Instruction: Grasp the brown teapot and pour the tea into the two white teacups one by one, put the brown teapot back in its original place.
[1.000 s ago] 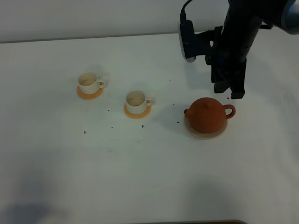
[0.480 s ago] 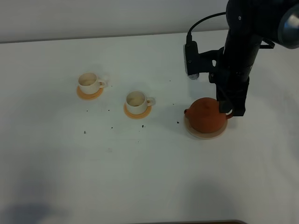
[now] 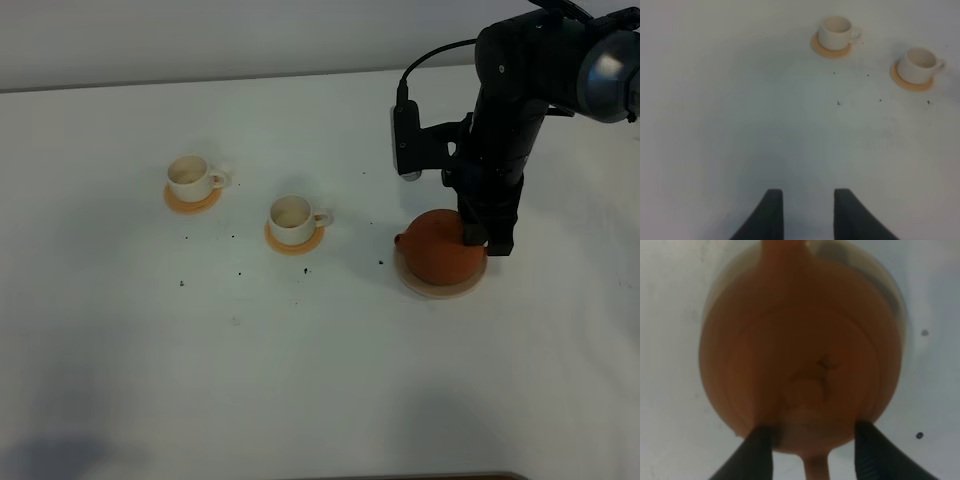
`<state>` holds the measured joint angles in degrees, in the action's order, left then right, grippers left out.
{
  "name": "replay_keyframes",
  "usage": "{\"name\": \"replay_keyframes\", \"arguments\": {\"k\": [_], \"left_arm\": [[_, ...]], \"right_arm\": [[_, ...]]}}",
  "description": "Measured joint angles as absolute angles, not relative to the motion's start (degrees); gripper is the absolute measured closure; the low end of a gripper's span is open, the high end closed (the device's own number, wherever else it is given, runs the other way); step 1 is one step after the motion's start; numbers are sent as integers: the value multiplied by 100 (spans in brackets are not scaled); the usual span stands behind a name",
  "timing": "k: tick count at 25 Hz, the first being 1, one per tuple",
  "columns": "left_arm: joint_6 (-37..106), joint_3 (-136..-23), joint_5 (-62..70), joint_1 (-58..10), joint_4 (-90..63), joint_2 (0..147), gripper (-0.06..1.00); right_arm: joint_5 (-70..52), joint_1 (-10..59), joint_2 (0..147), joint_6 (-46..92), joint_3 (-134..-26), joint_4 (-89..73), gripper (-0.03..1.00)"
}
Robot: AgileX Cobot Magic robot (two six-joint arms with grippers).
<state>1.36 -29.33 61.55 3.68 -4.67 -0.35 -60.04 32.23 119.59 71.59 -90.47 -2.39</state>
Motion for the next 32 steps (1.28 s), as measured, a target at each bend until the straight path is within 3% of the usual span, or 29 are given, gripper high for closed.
{"name": "replay_keyframes", "arguments": {"k": [10, 32], "left_arm": [[136, -2933, 6155, 368, -472, -35, 69], [136, -2933, 6155, 368, -472, -35, 69]], "right_arm": [[-6485, 3223, 12042, 6986, -9312, 0, 63], [-6300, 3223, 12378, 6965, -9332, 389, 66]]}}
